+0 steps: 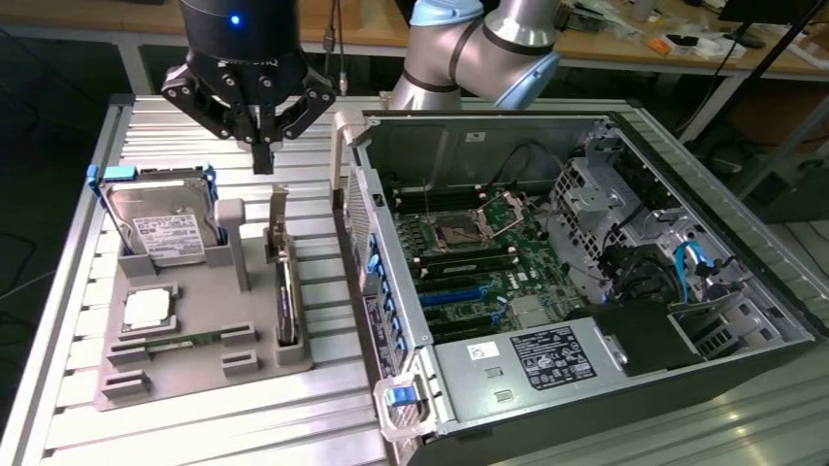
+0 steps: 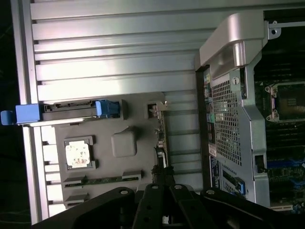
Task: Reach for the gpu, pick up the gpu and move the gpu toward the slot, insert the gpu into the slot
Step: 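Pick up the gpu and move the gpu toward the slot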
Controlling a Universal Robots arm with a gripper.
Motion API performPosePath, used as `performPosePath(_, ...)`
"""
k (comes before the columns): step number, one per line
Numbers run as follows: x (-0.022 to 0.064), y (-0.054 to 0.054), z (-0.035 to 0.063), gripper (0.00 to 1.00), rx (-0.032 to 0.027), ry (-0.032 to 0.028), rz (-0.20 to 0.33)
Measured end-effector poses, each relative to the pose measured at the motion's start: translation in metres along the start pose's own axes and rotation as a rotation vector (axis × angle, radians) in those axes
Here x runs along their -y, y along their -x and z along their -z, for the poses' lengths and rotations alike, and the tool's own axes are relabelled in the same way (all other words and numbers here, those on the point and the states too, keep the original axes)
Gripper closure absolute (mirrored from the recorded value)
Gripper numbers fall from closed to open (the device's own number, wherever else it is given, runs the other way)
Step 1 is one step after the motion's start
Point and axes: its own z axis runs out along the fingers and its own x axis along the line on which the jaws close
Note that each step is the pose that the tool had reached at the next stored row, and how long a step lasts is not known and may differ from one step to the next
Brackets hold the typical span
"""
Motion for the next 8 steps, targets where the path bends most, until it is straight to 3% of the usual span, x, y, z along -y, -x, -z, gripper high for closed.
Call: performPosePath(8,0.0001,0.0000,-0.0008,0.89,-0.0042,0.0022,0.098)
